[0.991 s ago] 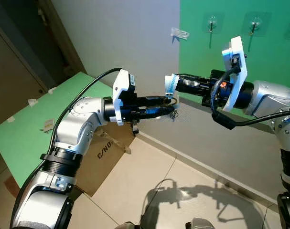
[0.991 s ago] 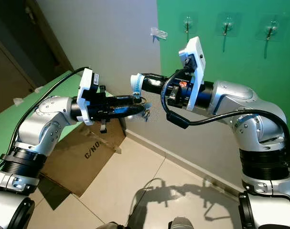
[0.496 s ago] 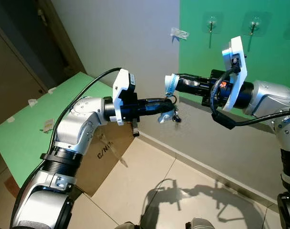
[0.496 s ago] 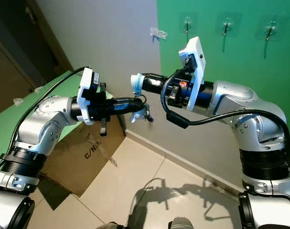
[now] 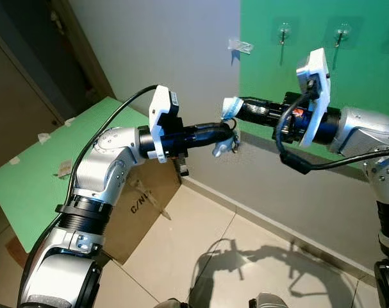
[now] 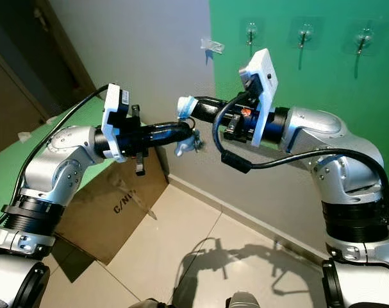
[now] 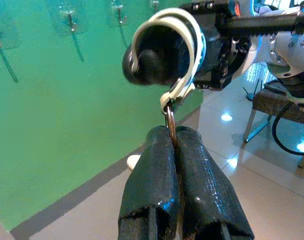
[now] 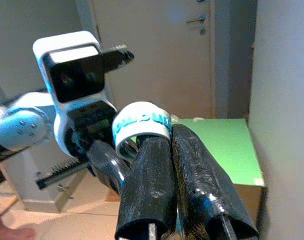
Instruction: Hang keys on a hook
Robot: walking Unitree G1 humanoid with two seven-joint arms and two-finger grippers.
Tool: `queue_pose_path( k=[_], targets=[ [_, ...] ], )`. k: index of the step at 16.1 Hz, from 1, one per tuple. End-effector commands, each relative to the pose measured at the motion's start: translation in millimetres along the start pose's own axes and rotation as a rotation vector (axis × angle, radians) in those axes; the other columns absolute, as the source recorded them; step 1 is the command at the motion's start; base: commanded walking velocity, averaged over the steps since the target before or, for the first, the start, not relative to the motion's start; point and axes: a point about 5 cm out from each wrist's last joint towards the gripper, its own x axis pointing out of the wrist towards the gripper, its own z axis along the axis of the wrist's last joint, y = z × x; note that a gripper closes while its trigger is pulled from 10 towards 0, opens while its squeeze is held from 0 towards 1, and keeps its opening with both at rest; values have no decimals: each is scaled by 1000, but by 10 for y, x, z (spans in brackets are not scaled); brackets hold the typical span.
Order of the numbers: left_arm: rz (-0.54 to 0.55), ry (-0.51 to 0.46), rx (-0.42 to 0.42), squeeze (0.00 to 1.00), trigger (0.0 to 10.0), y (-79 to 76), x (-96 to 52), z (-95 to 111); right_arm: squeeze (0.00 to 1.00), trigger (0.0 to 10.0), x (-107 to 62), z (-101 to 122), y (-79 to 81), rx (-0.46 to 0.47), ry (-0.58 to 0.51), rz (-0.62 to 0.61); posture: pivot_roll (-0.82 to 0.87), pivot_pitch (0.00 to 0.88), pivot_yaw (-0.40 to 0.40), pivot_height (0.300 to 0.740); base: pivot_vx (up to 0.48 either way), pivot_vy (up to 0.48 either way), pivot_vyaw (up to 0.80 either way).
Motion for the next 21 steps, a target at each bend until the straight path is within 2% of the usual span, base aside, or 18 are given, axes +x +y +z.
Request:
queue_pose_path(
  k=[1, 3, 4, 5, 7, 9, 11, 12, 13, 14, 17, 18, 19, 21],
  targets=[
    [15, -19, 15, 0, 0, 28, -53, 64, 1000, 10000, 15, -49, -30, -16, 12, -44, -315, 54, 159, 740, 0, 0, 0],
    [4, -21, 9, 0, 0, 13, -67, 67, 1000, 10000, -20, -74, -277, -69, 10, -260, -315, 53, 158, 740, 0, 0, 0],
    [2, -22, 8, 0, 0, 9, -68, 69, 1000, 10000, -34, -75, -333, -81, 6, -308, -315, 53, 158, 740, 0, 0, 0],
    [-3, -24, 5, 0, 0, -1, -65, 71, 1000, 10000, -73, -123, -464, -143, 41, -434, -314, 50, 158, 740, 0, 0, 0],
    [-13, -28, 1, 0, 0, -23, -54, 73, 1000, 10000, -93, -226, -532, -216, 88, -526, -314, 51, 158, 740, 0, 0, 0],
    [-15, -35, -8, 0, 0, -43, -55, 70, 1000, 10000, -84, -437, -547, -219, 135, -569, -311, 52, 158, 740, 0, 0, 0],
    [51, -35, 3, 0, 0, -17, -89, 59, 1000, 10000, -84, -557, -579, -237, 143, -636, -311, 52, 161, 740, 0, 0, 0],
    [299, 10, 60, 0, 0, 165, -173, 24, 1000, 10000, -99, -635, -596, -268, 146, -711, -307, 55, 168, 740, 0, 0, 0],
    [377, 16, 79, 0, 0, 207, -227, 20, 1000, 10000, -121, -666, -608, -285, 145, -756, -303, 54, 166, 740, 0, 0, 0],
    [520, 10, 87, 0, 0, 226, -376, 9, 1000, 10000, -182, -767, -615, -287, 125, -842, -289, 52, 168, 740, 0, 0, 0],
    [793, -7, 66, 0, 0, 147, -616, -146, 1000, 10000, -245, -1046, -540, -230, 111, -937, -264, 47, 162, 740, 0, 0, 0],
    [883, -33, 34, 0, 0, 91, -649, -222, 922, 10000, -248, -1139, -499, -198, 96, -965, -250, 44, 156, 740, 0, 0, 0],
    [934, -21, 45, 0, 0, 27, -651, -286, 0, 10000, -253, -1197, -471, -179, 78, -994, -241, 40, 154, 740, 0, 0, 0],
    [1055, -30, 8, 0, 0, -84, -636, -434, 0, 10000, -244, -1324, -408, -118, 43, -1045, -224, 32, 143, 740, 0, 0, 0]
  ],
)
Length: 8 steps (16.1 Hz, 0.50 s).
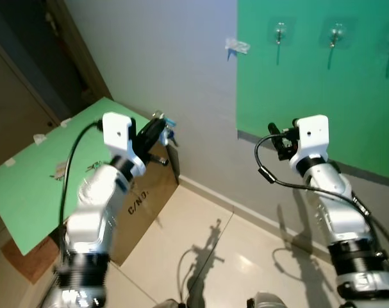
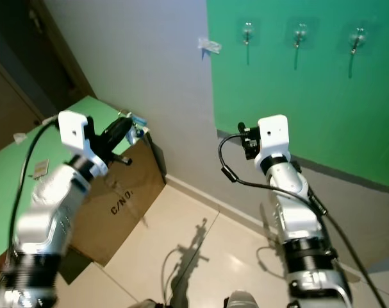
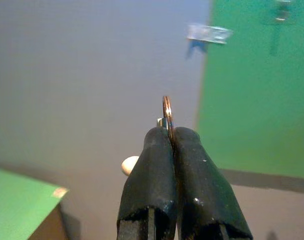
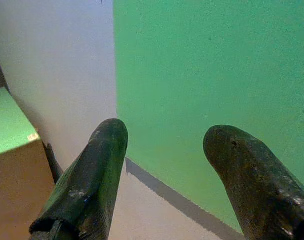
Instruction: Hang keys on a hook
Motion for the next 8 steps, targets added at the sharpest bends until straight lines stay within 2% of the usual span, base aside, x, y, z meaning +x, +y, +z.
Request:
queue_pose_path(
  k=[1, 2, 3, 5, 6, 7, 8],
  targets=[
    [37, -10, 34, 0, 0, -12, -45, 11, 0, 10000, -42, -69, 22, 18, 3, -27, -223, 29, 142, 740, 0, 0, 0],
    [39, 5, 22, 0, 0, -99, -96, -73, 0, 10000, -84, -125, 79, 45, 4, -19, -224, 21, 135, 740, 0, 0, 0],
    [49, 15, 24, 0, 0, -121, -122, -108, 0, 10000, -97, -139, 96, 64, 0, -22, -225, 20, 134, 740, 0, 0, 0],
    [69, 60, 115, 0, 0, -133, -289, -308, 0, 10000, -152, -128, 149, 173, -48, -22, -229, 8, 133, 740, 0, 0, 0],
    [73, 47, 195, 0, 0, -121, -359, -333, 0, 10000, -195, -73, 153, 219, -120, -13, -227, 6, 135, 740, 0, 0, 0],
    [95, 23, 264, 0, 0, -104, -428, -349, 0, 10000, -257, -61, 158, 237, -172, -6, -224, 6, 135, 740, 0, 0, 0],
    [129, 13, 287, 0, 0, -86, -458, -360, 0, 10000, -298, -136, 164, 240, -161, -19, -222, 10, 137, 740, 0, 0, 0]
  ],
)
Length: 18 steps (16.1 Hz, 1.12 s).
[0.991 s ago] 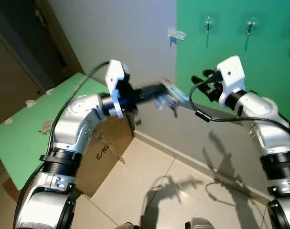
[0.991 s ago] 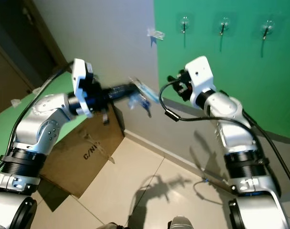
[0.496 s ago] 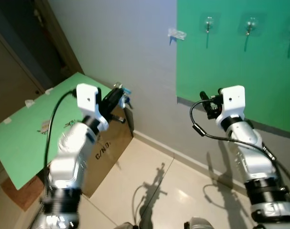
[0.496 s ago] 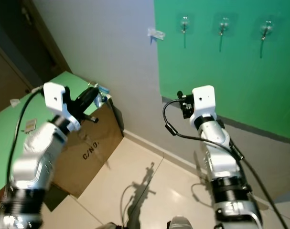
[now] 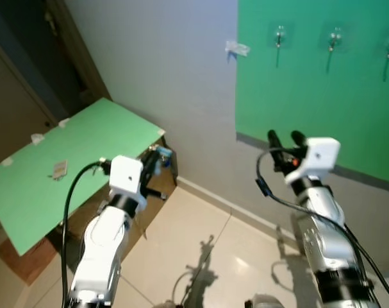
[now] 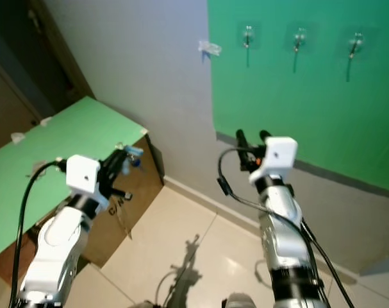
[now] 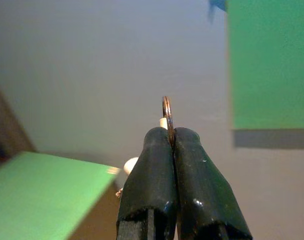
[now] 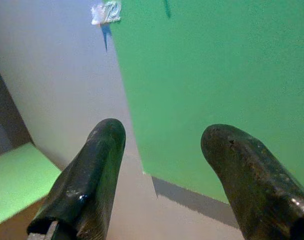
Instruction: Hang keys on a hook
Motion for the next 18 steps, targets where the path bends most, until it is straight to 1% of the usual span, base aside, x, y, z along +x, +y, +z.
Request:
queue_pose_path(
  k=[1, 2, 3, 4, 5, 6, 7, 8, 9, 11, 12, 14, 15, 17, 18],
  targets=[
    [27, -12, 36, 0, 0, 31, -14, -2, 0, 10000, -63, -89, 7, 7, 11, -15, -219, 12, 135, 740, 0, 0, 0],
    [35, -21, 14, 0, 0, 18, -10, 0, 0, 10000, -172, -198, 26, 19, 30, -20, -216, 15, 138, 740, 0, 0, 0],
    [35, -25, 5, 0, 0, 16, -3, 2, 0, 10000, -194, -221, 30, 28, 36, -25, -217, 16, 139, 740, 0, 0, 0],
    [50, -14, -51, 0, 0, 17, 4, -25, 0, 10000, -224, -245, 58, 31, 43, -14, -222, 21, 140, 740, 0, 0, 0],
    [54, -5, -86, 0, 0, 13, 5, -45, 0, 10000, -246, -266, 74, 28, 52, -7, -222, 22, 140, 740, 0, 0, 0],
    [30, 32, -152, 0, 0, -71, -31, -132, 0, 10000, -313, -335, 83, 17, 87, -10, -226, 32, 137, 740, 0, 0, 0],
    [30, 32, -152, 0, 0, -71, -31, -132, 0, 10000, -313, -335, 83, 17, 87, -10, -226, 32, 137, 740, 0, 0, 0],
    [3, 57, -179, 0, 0, -162, -61, -184, 0, 10000, -365, -392, 95, 1, 124, -10, -231, 41, 137, 740, 0, 0, 0],
    [-17, 55, -173, 0, 0, -199, -31, -169, 0, 10000, -358, -412, 101, -30, 142, -2, -233, 43, 136, 740, 0, 0, 0],
    [-27, 47, -179, 0, 0, -195, 17, -148, 0, 10000, -308, -405, 120, -39, 148, 14, -233, 40, 137, 740, 0, 0, -216],
    [-32, 42, -181, 0, 0, -170, 55, -131, 0, 10000, -265, -381, 131, -62, 142, 27, -231, 38, 138, 740, 0, 0, -769],
    [-78, 19, -162, 0, 0, -146, 137, -69, 0, 10000, -225, -375, 161, -50, 140, 46, -232, 34, 140, 740, 0, 0, -772],
    [-105, 4, -157, 0, 0, -126, 196, -23, 0, 10000, -214, -372, 171, -53, 143, 56, -232, 32, 141, 740, 0, 0, -781],
    [-167, -3, -154, 0, 0, -110, 267, 18, 0, 10000, -201, -384, 191, -60, 152, 67, -236, 31, 142, 740, 0, 0, -781],
    [-183, 2, -153, 0, 0, -107, 272, 12, 0, 10000, -208, -391, 193, -59, 155, 70, -239, 30, 143, 740, 0, 0, -781]
  ],
)
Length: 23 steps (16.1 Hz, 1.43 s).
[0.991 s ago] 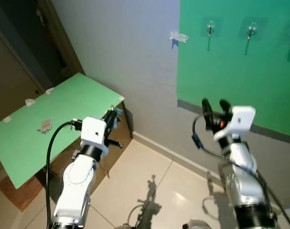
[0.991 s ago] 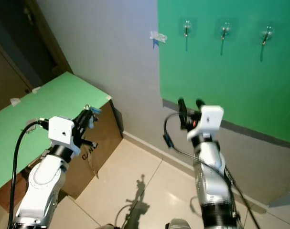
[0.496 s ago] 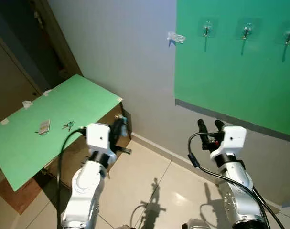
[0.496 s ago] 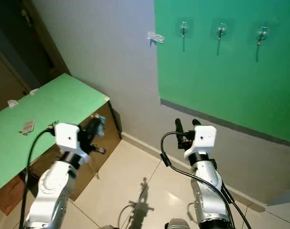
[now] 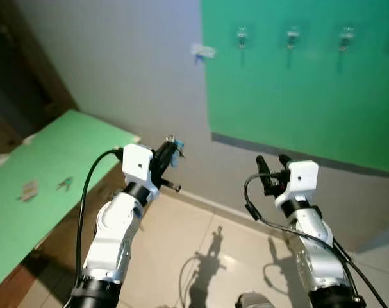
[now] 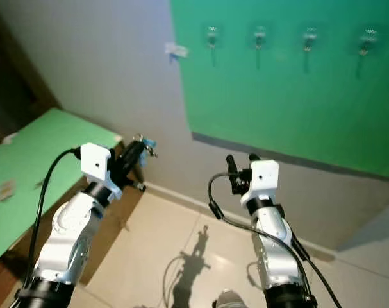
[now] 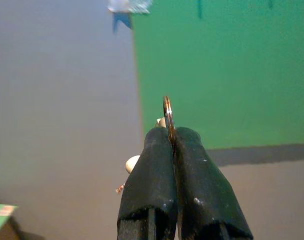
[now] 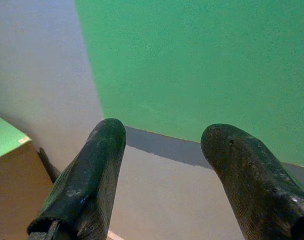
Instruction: Hang keys on a hook
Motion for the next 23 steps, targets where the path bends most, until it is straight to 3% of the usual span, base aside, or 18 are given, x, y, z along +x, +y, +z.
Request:
queue_pose_path(
  k=[1, 6, 10, 17, 20, 23],
  targets=[
    [-19, 22, 1, 0, 0, 26, -6, -20, 0, 10000, 16, -18, 49, 7, 16, 20, -240, 30, 145, 740, 0, 0, -781],
    [-38, 10, -7, 0, 0, 10, 28, 3, 0, 10000, -15, -50, 50, 4, 30, 29, -243, 30, 142, 740, 0, 0, -785],
    [-28, 1, -23, 0, 0, 77, 37, 18, 0, 10000, -12, -53, 58, -7, 33, 41, -245, 32, 141, 740, 127, -395, -788],
    [-28, 1, -17, 0, 0, 172, 63, 54, 0, 10000, -12, -62, 80, -9, 28, 42, -247, 34, 146, 740, 0, 0, -788],
    [-70, -14, -24, 0, 0, 154, 116, 152, 0, 10000, -9, -53, 70, -19, 35, 25, -249, 38, 145, 740, 0, 0, 0],
    [-124, -30, -73, 0, 0, 239, 200, 334, 0, 10000, -9, -68, 78, -20, 46, 42, -251, 34, 143, 740, 0, 0, 0]
  ],
)
